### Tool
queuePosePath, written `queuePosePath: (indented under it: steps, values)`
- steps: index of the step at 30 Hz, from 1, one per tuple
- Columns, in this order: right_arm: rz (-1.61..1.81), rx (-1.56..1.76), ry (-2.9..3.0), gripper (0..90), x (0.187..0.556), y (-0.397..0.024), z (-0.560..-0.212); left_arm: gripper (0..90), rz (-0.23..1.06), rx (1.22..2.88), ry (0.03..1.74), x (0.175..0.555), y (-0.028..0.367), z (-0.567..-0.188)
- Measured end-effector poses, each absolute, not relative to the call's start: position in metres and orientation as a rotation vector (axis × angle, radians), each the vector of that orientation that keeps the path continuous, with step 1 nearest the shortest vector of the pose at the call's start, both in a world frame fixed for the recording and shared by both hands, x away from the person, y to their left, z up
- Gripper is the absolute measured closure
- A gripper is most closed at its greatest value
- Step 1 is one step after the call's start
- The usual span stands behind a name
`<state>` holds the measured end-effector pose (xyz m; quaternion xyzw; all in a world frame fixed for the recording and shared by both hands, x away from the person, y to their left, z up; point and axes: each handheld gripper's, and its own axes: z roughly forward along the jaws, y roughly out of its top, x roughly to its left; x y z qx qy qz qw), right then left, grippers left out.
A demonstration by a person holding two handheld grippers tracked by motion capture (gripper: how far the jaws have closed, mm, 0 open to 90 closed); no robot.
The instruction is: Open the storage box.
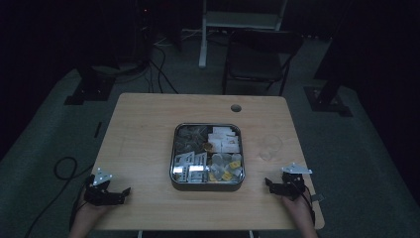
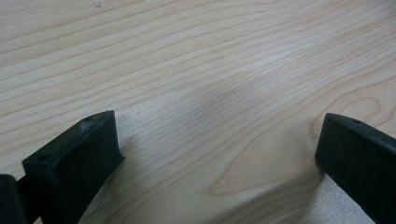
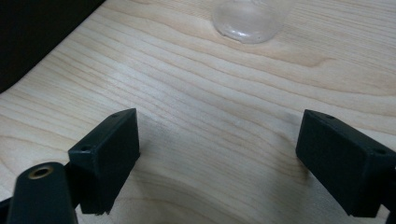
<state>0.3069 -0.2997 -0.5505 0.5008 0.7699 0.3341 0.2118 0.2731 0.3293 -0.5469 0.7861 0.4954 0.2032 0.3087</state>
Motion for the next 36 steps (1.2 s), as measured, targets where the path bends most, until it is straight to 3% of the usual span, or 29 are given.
queuePosePath:
  steps: [36]
  values:
    - [0.942,1.343,2.182,12.5,0.3042,-0.2977,-0.5506,2.0,0.548,2.094,1.370,0.2755,0.3270,-0.5407]
